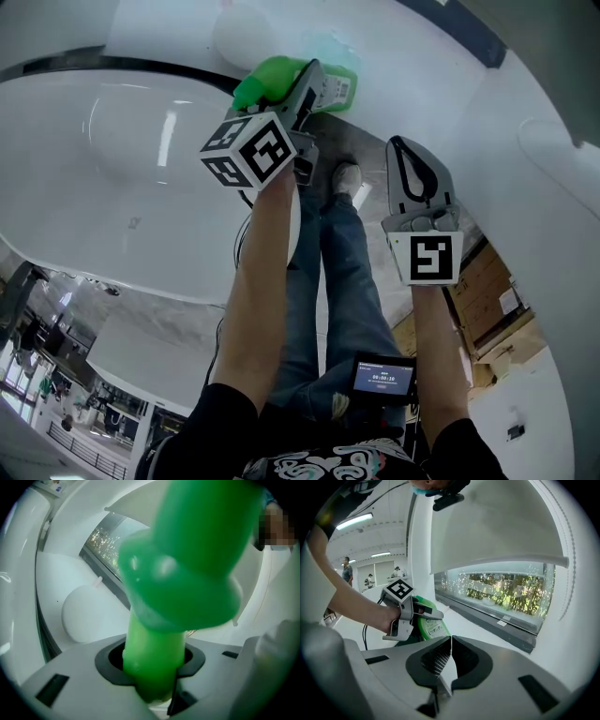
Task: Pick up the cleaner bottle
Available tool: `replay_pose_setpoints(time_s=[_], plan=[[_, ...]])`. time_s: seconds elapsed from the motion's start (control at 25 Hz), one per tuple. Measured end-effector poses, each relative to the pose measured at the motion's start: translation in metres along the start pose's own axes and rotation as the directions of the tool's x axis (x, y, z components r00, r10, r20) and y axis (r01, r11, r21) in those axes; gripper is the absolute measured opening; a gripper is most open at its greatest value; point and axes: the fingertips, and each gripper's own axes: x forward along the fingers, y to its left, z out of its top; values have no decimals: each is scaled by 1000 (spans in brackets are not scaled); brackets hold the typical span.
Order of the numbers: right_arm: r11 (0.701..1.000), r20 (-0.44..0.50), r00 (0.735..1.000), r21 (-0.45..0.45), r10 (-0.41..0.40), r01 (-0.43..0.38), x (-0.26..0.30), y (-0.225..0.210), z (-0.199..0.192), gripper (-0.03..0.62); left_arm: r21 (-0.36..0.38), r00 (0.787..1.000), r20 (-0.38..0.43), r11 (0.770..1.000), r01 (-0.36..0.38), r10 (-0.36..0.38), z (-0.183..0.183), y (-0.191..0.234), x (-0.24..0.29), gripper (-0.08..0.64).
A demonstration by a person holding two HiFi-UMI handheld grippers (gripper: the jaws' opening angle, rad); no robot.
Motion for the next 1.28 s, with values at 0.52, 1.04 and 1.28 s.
replay_pose_setpoints(time_s=[0.52,1.04,1.28], plan=[[996,-54,999,84,-1,6,-1,-10,-21,29,-422,985,137,894,152,-103,-4,12,-14,183],[996,-18,1000,88,-23,24,4,-7,10,29,-604,955,270,752,264,-119,20,10,-46,183],[996,6,999,83,-42,42,-16,-14,18,29,-619,937,326,720,312,-126,23,-9,-69,183]])
